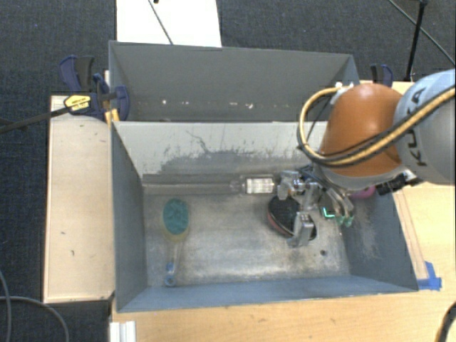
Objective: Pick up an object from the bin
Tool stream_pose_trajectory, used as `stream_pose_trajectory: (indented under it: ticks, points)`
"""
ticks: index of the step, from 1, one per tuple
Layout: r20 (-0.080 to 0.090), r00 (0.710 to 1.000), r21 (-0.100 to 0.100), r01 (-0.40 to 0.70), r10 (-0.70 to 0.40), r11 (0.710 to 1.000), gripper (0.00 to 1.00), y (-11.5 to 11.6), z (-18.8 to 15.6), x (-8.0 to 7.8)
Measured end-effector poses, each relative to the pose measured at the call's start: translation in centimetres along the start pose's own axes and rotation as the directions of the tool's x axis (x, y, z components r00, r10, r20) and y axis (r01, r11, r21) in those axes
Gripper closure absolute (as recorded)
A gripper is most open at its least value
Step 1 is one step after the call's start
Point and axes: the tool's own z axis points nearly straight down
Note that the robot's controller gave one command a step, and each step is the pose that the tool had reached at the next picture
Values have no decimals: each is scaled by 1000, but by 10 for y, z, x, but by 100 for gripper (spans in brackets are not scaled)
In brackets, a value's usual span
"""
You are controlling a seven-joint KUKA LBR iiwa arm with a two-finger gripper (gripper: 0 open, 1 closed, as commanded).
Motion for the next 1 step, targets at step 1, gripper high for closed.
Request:
stream_pose_trajectory:
  ticks: [1]
  points:
    - [7, 1000, 1, 27, -27, 1000, 0, -55, 90, -32]
